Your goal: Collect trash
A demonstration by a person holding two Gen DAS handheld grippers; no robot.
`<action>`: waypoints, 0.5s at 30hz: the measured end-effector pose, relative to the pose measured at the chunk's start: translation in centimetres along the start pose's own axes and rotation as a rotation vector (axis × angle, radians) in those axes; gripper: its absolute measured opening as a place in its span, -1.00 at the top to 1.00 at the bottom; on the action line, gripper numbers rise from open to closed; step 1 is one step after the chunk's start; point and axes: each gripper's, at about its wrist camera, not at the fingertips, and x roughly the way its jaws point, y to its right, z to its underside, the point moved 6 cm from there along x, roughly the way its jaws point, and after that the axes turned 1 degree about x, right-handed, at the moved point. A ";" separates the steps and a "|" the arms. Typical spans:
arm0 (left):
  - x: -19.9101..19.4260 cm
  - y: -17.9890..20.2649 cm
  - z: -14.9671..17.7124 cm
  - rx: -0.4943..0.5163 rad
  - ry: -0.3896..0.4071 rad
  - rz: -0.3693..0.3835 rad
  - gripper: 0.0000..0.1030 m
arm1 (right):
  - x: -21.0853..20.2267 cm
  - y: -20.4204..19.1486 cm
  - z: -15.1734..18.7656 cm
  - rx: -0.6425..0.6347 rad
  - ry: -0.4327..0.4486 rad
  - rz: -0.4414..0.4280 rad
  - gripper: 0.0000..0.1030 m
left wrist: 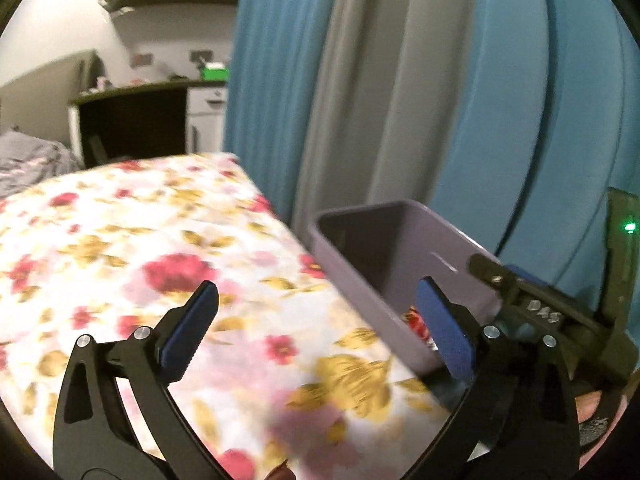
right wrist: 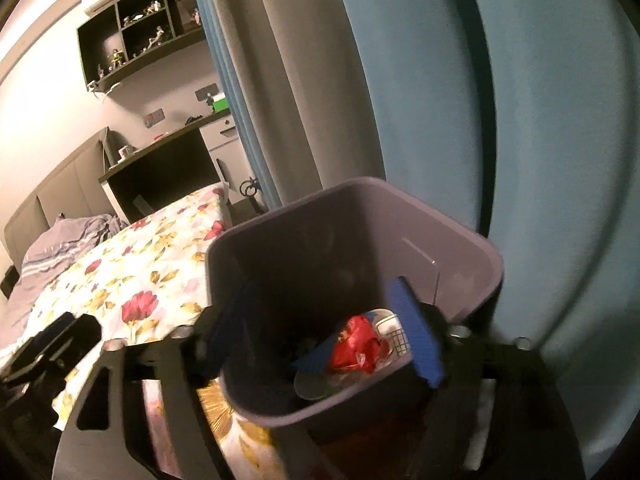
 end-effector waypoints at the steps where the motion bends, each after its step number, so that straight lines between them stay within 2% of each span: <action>1: -0.6 -0.4 0.0 0.000 0.009 -0.021 -0.89 | -0.7 -0.3 0.0 -0.015 0.020 0.015 -0.62; 2: -1.4 -0.9 0.2 -0.003 0.018 -0.049 -0.89 | -1.6 -0.7 0.1 -0.038 0.042 0.035 -0.71; 4: -3.1 -1.9 0.6 -0.006 0.024 -0.093 -0.89 | -2.8 -1.5 0.4 -0.077 0.070 0.064 -0.73; 6: -4.5 -2.6 1.0 -0.007 0.028 -0.122 -0.89 | -4.2 -2.5 1.2 -0.110 0.088 0.088 -0.90; 8: -6.2 -3.6 1.6 -0.014 0.026 -0.158 -0.89 | -4.9 -3.3 1.9 -0.127 0.094 0.089 -0.89; 15: -11.3 -6.0 3.2 -0.022 0.037 -0.211 -0.89 | -7.6 -6.3 4.1 -0.175 0.103 0.074 -0.89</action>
